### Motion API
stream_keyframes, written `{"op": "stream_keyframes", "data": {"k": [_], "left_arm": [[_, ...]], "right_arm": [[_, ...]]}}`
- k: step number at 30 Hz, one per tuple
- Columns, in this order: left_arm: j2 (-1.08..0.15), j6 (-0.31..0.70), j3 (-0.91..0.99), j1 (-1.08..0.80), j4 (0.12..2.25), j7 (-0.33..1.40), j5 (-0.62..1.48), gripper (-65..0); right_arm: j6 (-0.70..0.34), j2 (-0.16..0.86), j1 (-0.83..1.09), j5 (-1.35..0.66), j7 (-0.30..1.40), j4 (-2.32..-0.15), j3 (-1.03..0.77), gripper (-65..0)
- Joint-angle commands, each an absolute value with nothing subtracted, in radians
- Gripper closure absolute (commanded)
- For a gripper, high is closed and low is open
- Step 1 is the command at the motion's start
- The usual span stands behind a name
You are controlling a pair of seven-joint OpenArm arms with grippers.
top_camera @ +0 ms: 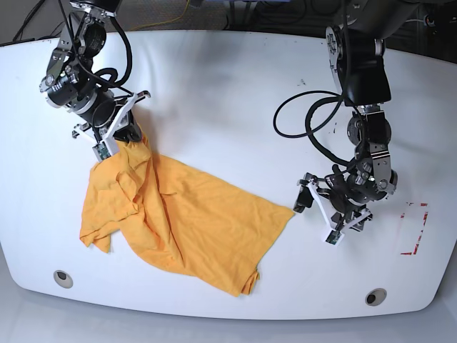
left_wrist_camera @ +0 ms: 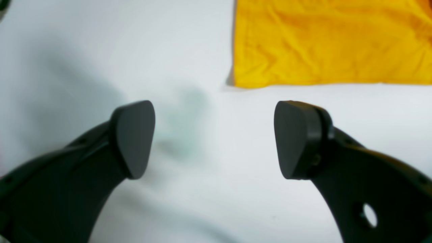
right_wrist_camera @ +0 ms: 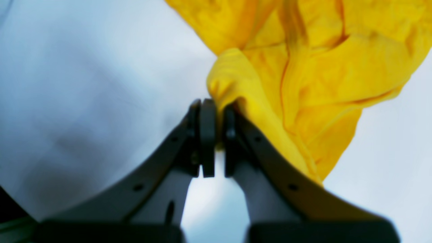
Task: Layout the t-shirt on the table in an organized manner, then fold the t-shirt properly
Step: 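Lower the left gripper and grasp the t-shirt hem corner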
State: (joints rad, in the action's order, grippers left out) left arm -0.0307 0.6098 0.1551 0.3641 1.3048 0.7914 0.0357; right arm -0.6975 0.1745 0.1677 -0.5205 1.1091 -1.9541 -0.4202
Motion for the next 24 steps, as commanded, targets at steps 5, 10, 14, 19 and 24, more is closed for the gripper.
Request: {"op": "stream_keyframes", "data": {"k": [5,10,14,19,24], "left_arm": [[-0.030,0.607,0.134,0.444,1.147,0.657,0.050,-52.3],[-0.030,0.559,0.114,0.466,1.024,0.562,0.051,-52.3],[-0.028,0.506,0.110,0.487,0.943,0.483,0.056,-52.3],[-0.028,0.499,0.082,0.521,0.840,0.441,0.056,-52.3],[-0.008,0.498,0.071,0.542,0.756,0.394,0.054,-52.3]], "right_arm": [[-0.698,0.185,0.150,-0.533,1.084,-1.971,-0.424,-3.0],[-0.698,0.185,0.148,-0.533,1.084,-1.971,-0.423,-3.0],[-0.698,0.185,0.148,-0.533,1.084,-1.971,-0.423,-3.0],[-0.698,0.185,0.148,-0.533,1.084,-1.971,-0.423,-3.0],[-0.698,0.185,0.148,-0.533,1.084,-1.971,-0.423,-3.0]]}}
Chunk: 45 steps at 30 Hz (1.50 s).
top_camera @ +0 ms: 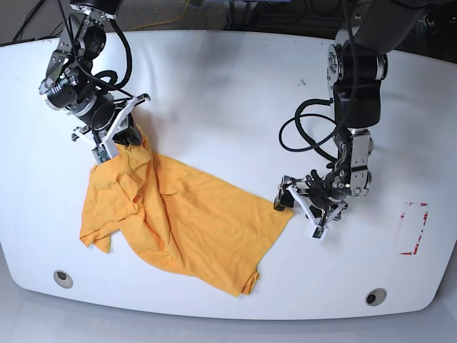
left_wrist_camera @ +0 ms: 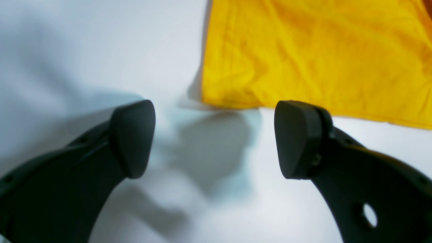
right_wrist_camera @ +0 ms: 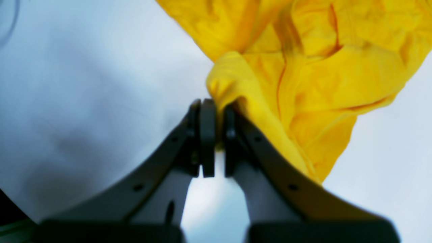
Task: Layout the t-shirt on the table in an organized manner, then fold the t-shirt properly
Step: 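Lower the left gripper and grasp the t-shirt hem corner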
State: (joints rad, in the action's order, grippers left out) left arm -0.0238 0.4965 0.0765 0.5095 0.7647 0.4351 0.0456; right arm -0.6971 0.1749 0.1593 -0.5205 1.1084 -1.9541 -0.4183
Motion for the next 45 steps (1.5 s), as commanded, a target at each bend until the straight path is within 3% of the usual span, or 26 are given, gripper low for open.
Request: {"op": "stream_keyframes", "data": {"k": [1,22,30,33,41,43,45], "left_arm": [[-0.004,0.498,0.071,0.544,0.742,0.380,0.051,-52.3],[0.035,0.496,0.068,0.584,0.650,0.361,0.050,-51.1],[0.036,0.496,0.068,0.584,0.648,0.360,0.050,-29.6],[0.036,0.496,0.068,0.584,0.651,0.360,0.051,-26.3],[0.036,0.490,0.070,0.579,0.653,0.311,0.056,-25.7],[0.036,0.467,0.070,0.579,0.653,0.295,0.056,-22.2],[0.036,0.435,0.070,0.578,0.653,0.291,0.056,-14.4]], "right_arm": [[-0.698,0.185,0.148,-0.533,1.084,-1.971,-0.423,-3.0],[-0.698,0.186,0.148,-0.533,1.084,-1.971,-0.426,-3.0],[-0.698,0.186,0.150,-0.533,1.084,-1.971,-0.426,-3.0],[-0.698,0.186,0.150,-0.533,1.084,-1.972,-0.426,-3.0],[-0.698,0.186,0.151,-0.535,1.084,-1.972,-0.426,-3.0],[-0.698,0.186,0.154,-0.535,1.084,-1.972,-0.426,-3.0],[-0.698,0.186,0.157,-0.535,1.084,-1.972,-0.426,-3.0]]}}
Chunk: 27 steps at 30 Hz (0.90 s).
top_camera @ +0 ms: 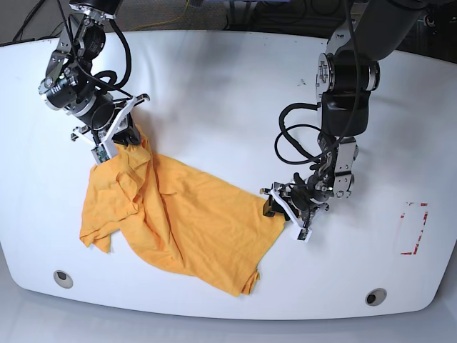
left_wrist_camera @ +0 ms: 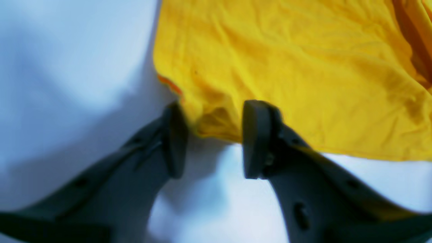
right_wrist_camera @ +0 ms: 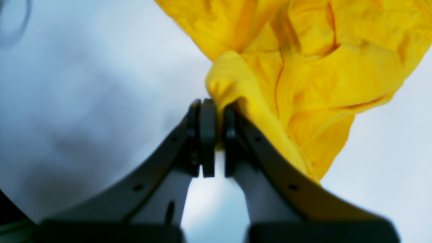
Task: Layout the t-shirt on the table in an organized manner, then fold the t-shirt properly
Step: 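Lower the left gripper and grasp the t-shirt hem corner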
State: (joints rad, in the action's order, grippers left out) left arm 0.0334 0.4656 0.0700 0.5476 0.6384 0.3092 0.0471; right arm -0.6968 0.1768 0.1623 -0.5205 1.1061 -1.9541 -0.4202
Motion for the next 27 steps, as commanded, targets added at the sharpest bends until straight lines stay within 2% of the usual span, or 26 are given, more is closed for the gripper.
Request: {"op": "stream_keyframes", "data": {"k": [1,2,4,7,19,27], "left_arm": [[0.036,0.426,0.071,0.578,0.653,0.291,0.056,-11.3],[0.036,0.414,0.071,0.578,0.653,0.291,0.056,-6.4],[0.036,0.395,0.071,0.578,0.653,0.291,0.056,-0.9],[0.036,0.381,0.071,0.579,0.653,0.289,0.056,-3.6],[0.036,0.383,0.071,0.582,0.668,0.294,0.058,-3.6],[0.030,0.384,0.073,0.479,0.921,0.430,0.058,-3.6]], "right_arm": [[-0.698,0.186,0.157,-0.535,1.084,-1.972,-0.426,-3.0],[-0.698,0.186,0.157,-0.535,1.084,-1.972,-0.426,-3.0],[-0.698,0.186,0.157,-0.535,1.084,-1.972,-0.426,-3.0],[-0.698,0.186,0.157,-0.535,1.084,-1.972,-0.426,-3.0],[-0.698,0.186,0.159,-0.535,1.084,-1.972,-0.426,-2.9],[-0.698,0.186,0.165,-0.539,1.084,-1.975,-0.426,-2.9]]}}
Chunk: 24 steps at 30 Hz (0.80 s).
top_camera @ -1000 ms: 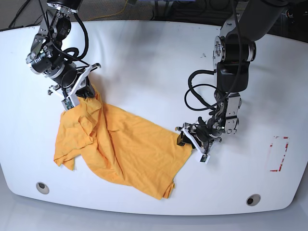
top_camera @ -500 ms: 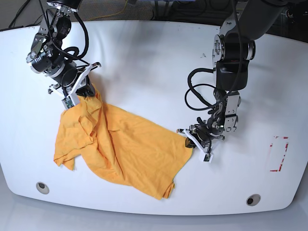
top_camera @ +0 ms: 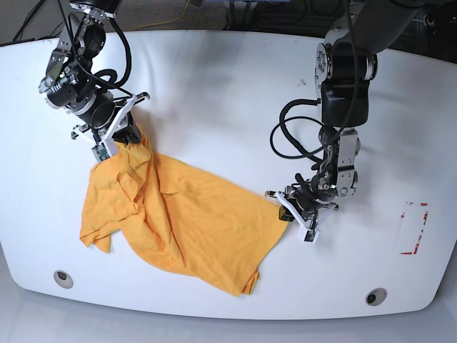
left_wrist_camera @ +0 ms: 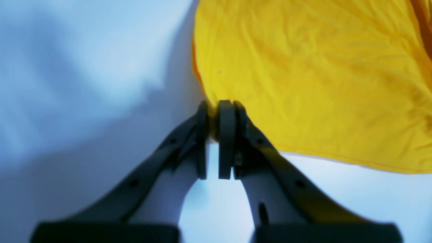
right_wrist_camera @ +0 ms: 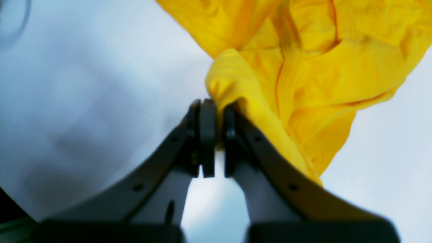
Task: Layout the t-shirt on the table in an organized manner, then fold the t-shirt properly
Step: 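Lower the left gripper and grasp the t-shirt hem corner, then pull the hem corner outward with the left gripper, then release it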
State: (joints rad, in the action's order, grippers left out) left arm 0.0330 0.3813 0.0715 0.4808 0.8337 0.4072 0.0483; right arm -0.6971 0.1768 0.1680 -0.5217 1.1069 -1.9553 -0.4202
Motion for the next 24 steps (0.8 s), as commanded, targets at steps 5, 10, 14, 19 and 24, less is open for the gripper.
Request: {"op": "stream_keyframes", "data": {"k": [5,10,14,19,24], "left_arm": [[0.010,0.384,0.074,0.369,1.150,0.539,0.058,-3.6],[-0.024,0.384,0.074,0.274,1.366,0.634,0.058,-3.6],[-0.050,0.390,0.076,0.193,1.543,0.707,0.058,-3.6],[-0.090,0.437,0.093,0.107,1.738,0.779,0.058,-3.6],[-0.113,0.489,0.159,0.056,1.868,0.885,0.058,-3.6]], "right_arm": [[-0.698,0.180,0.179,-0.542,1.084,-1.977,-0.426,-2.9],[-0.698,0.177,0.179,-0.542,1.084,-1.977,-0.426,-2.9],[-0.698,0.177,0.180,-0.544,1.084,-1.977,-0.426,-2.9],[-0.698,0.177,0.182,-0.544,1.087,-1.994,-0.426,-2.9],[-0.698,0.177,0.199,-0.544,1.087,-1.997,-0.426,-2.9]]}}
